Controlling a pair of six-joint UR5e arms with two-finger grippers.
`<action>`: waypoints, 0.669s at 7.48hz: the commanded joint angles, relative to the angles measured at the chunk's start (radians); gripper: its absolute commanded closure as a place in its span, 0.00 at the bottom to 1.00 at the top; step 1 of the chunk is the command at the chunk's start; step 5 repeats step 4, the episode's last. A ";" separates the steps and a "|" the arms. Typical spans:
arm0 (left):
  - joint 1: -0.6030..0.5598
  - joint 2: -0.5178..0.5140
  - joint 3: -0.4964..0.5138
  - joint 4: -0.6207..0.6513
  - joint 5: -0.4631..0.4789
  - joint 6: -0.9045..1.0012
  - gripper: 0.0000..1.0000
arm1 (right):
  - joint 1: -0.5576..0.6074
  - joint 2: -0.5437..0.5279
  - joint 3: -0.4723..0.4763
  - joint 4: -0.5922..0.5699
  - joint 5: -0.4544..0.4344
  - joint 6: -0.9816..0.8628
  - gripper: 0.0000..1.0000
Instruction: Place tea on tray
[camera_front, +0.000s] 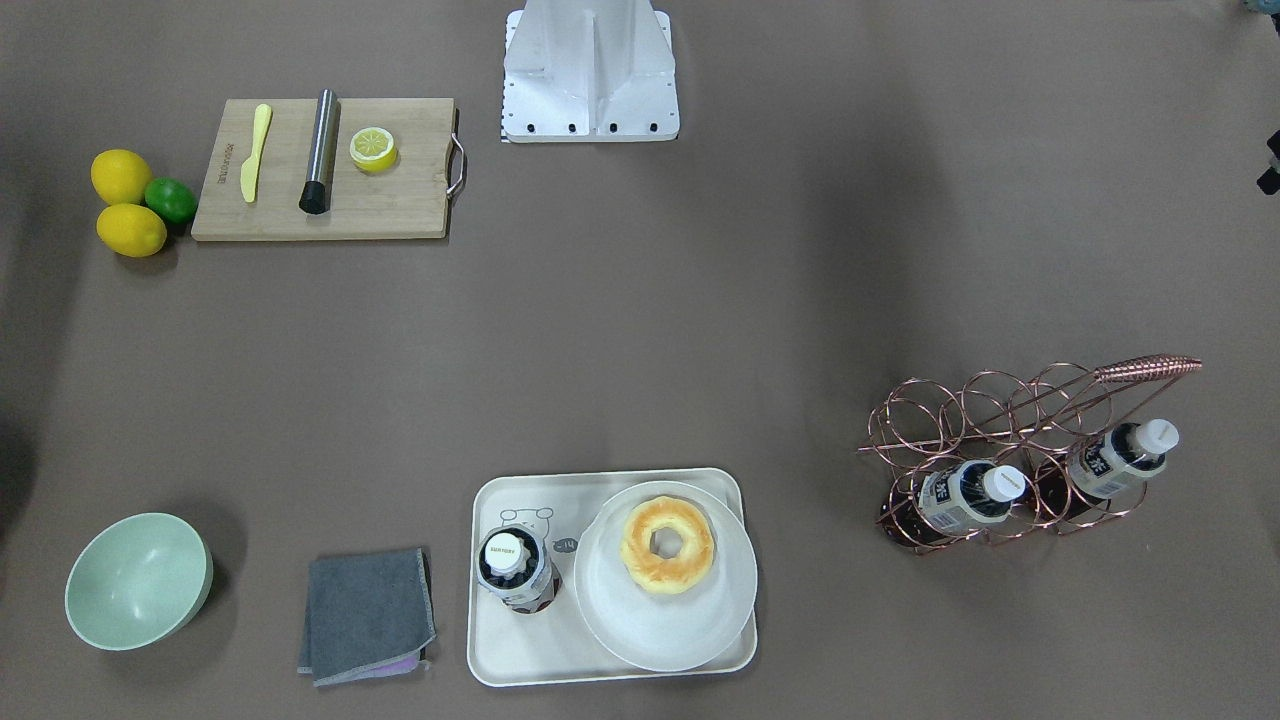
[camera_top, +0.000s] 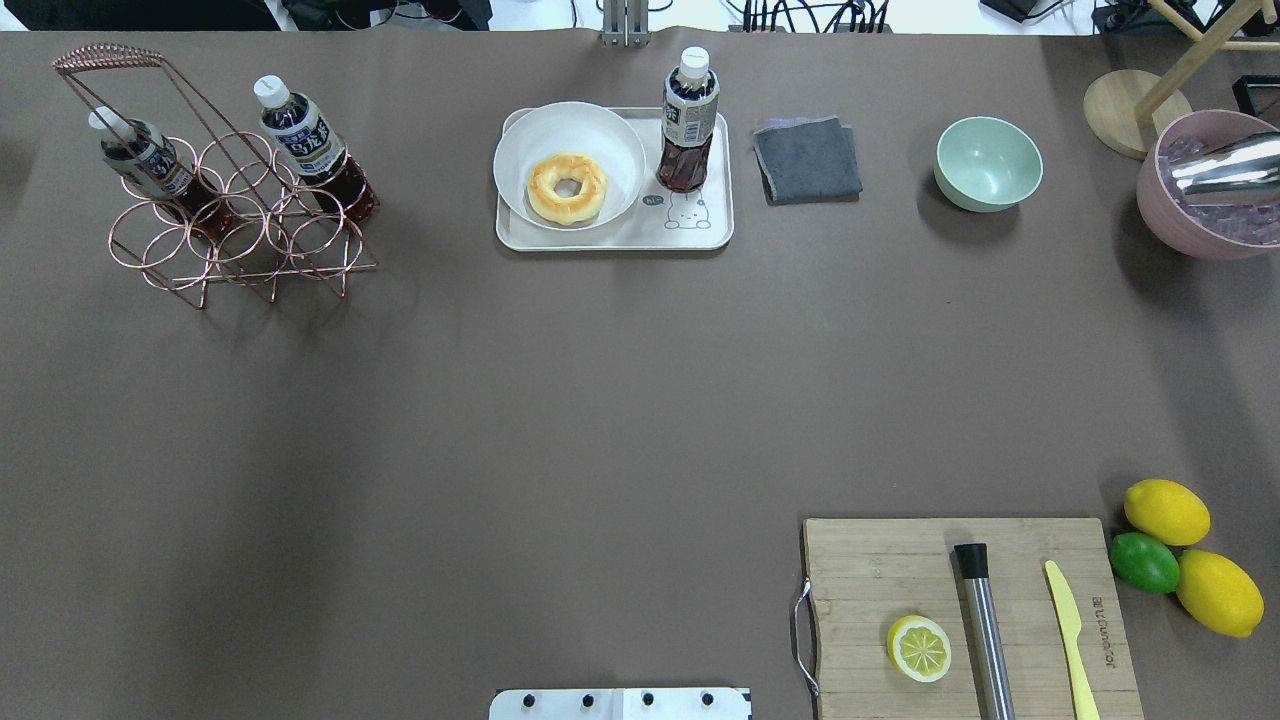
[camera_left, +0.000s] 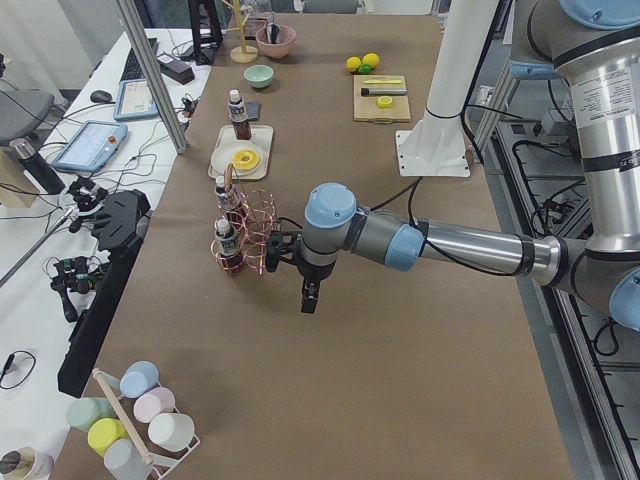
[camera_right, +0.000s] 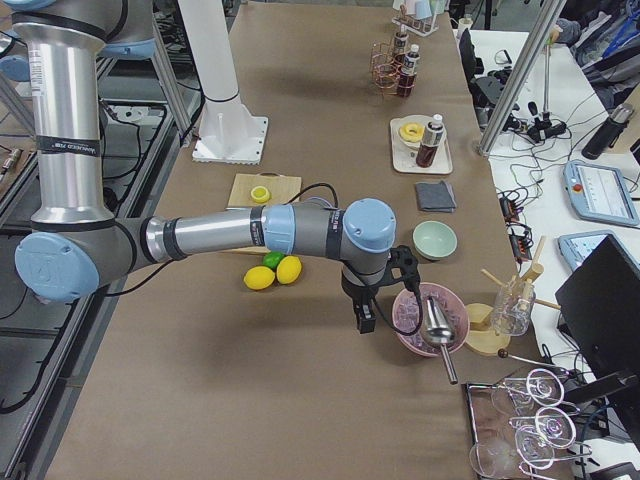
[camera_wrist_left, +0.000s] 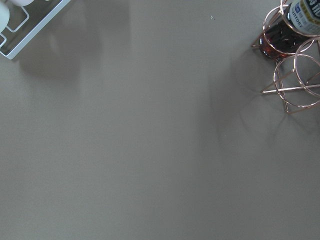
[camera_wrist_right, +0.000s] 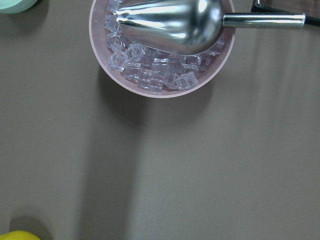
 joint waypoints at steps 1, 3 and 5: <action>-0.002 -0.010 -0.003 -0.001 0.000 0.009 0.03 | -0.014 0.009 -0.021 0.000 0.000 0.007 0.00; -0.002 0.000 -0.003 -0.001 0.003 0.044 0.03 | -0.016 0.009 -0.021 0.000 0.001 0.004 0.00; -0.002 0.001 -0.006 -0.001 0.003 0.043 0.03 | -0.016 0.009 -0.021 0.000 0.003 0.004 0.00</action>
